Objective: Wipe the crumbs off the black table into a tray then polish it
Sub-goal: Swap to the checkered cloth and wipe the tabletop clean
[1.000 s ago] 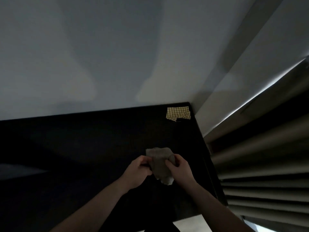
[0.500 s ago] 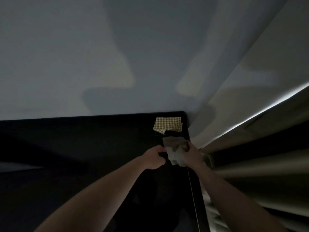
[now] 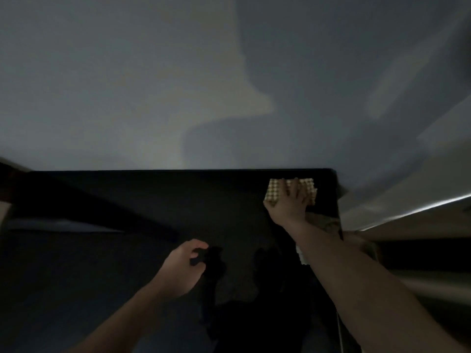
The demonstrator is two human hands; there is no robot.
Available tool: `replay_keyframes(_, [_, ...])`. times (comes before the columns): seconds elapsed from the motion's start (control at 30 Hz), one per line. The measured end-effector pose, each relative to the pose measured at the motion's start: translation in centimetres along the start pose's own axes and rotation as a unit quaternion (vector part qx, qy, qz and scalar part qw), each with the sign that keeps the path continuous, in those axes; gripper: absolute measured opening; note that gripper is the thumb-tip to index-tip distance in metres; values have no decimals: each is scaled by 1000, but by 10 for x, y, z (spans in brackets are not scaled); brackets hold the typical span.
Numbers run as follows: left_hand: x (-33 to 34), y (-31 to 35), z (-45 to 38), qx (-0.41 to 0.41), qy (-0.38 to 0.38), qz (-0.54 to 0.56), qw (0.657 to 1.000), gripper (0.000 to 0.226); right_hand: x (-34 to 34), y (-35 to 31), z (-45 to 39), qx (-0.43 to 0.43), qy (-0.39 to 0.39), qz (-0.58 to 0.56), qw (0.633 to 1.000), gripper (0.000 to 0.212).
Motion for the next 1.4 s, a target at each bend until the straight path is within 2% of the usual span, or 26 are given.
replay_keyframes(0.07, [-6, -21, 13, -17, 34, 10, 999, 40, 31, -38, 26, -119, 28, 18, 992, 76])
replay_keyframes(0.13, [-4, -42, 25, -46, 44, 18, 998, 40, 75, -70, 71, -212, -1, 25, 977, 69])
replay_keyframes(0.23, [9, -65, 41, -70, 19, 0, 997, 40, 128, -95, 165, -286, -56, 41, 956, 70])
replay_keyframes(0.33, [29, -82, 55, -57, -23, -63, 996, 42, 159, -76, 255, -317, -123, -16, 940, 66])
replay_keyframes(0.4, [41, -95, 63, -51, -40, -104, 992, 44, 165, -51, 283, -302, -155, -54, 939, 66])
replay_keyframes(0.47, [53, -111, 68, -39, -58, -141, 988, 52, 160, -33, 288, -284, -142, -87, 944, 62])
replay_keyframes(0.53, [61, -128, 71, -27, -80, -168, 982, 56, 136, -23, 274, -254, -69, -132, 956, 59])
replay_keyframes(0.63, [61, -144, 73, 3, -86, -201, 976, 74, 73, -13, 243, -159, 31, -159, 974, 68])
replay_keyframes(0.73, [62, -156, 79, 35, -115, -258, 959, 90, 47, 9, 229, -98, 42, -91, 990, 67])
replay_keyframes(0.83, [67, -168, 88, 67, -151, -304, 938, 95, 83, 40, 247, -40, -11, -27, 999, 66])
replay_keyframes(0.97, [70, -175, 98, 115, -165, -335, 920, 91, 145, 23, 305, 14, 22, -42, 999, 71])
replay_keyframes(1.13, [77, -201, 112, 158, -195, -369, 895, 96, 231, -50, 400, -66, -24, -68, 995, 64])
replay_keyframes(1.2, [75, -209, 120, 175, -204, -379, 886, 99, 235, -59, 423, -66, -65, -83, 992, 65])
replay_keyframes(1.27, [72, -217, 128, 178, -216, -381, 881, 99, 218, -62, 441, -19, -109, -136, 985, 59])
replay_keyframes(1.33, [70, -223, 132, 179, -215, -381, 881, 98, 187, -49, 444, 13, -70, -196, 978, 54])
replay_keyframes(1.4, [68, -228, 133, 175, -209, -378, 885, 98, 154, -17, 440, 50, 14, -225, 973, 58])
Point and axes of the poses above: each hand's wrist, its own z-axis away from the middle knuckle, its own x-axis out of the palm, y = z × x, the point moved 9 cm from there along -z, towards the middle knuckle, and after that the axes turned 8 degrees about -z, right-handed, at the moved point
